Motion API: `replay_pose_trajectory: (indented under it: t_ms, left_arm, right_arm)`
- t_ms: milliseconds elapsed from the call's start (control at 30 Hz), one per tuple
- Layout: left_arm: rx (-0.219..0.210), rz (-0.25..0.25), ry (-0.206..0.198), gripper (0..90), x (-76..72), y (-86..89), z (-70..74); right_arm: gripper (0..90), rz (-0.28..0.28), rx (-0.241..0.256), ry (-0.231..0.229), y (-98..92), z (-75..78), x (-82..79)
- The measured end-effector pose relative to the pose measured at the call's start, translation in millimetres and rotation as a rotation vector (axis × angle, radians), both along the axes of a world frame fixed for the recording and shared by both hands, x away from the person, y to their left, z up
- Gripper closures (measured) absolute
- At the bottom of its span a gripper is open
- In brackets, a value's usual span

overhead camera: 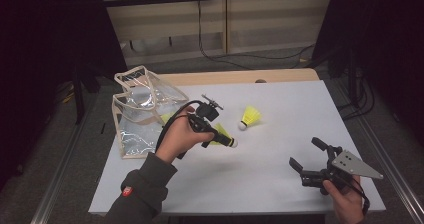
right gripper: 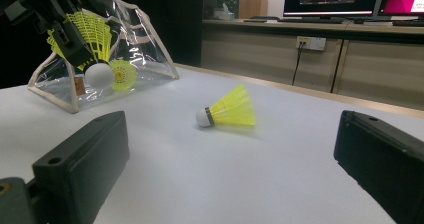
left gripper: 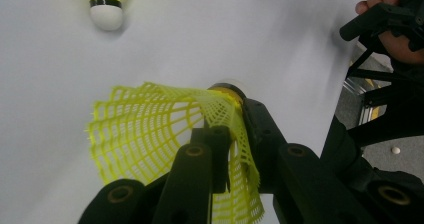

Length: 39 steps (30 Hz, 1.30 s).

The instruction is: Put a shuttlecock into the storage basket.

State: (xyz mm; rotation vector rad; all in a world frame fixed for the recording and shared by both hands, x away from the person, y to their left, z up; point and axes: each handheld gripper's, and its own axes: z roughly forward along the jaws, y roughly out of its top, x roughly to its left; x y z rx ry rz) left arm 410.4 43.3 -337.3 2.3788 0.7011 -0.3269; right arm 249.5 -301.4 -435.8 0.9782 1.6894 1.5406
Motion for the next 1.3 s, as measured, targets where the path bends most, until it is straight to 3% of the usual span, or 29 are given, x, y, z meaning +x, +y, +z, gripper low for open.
replay_pose_trajectory:
  t_ms: [467, 567, 1300]
  left_arm:
    - [0.041, 0.023, -0.002, 81.8, 6.0, 6.4, 20.6]
    - [0.033, 0.046, -0.002, 81.8, 6.6, 7.4, 22.4]
    - [0.046, 0.061, -0.005, 81.8, 15.1, 17.8, 38.1]
  right_arm:
    - [0.9, 0.010, -0.003, 0.000, 1.8, 0.1, -0.6]
    - [0.9, 0.006, -0.001, 0.001, 1.3, 0.4, -0.9]
    - [0.9, 0.006, -0.002, -0.002, 1.6, 0.5, -1.3]
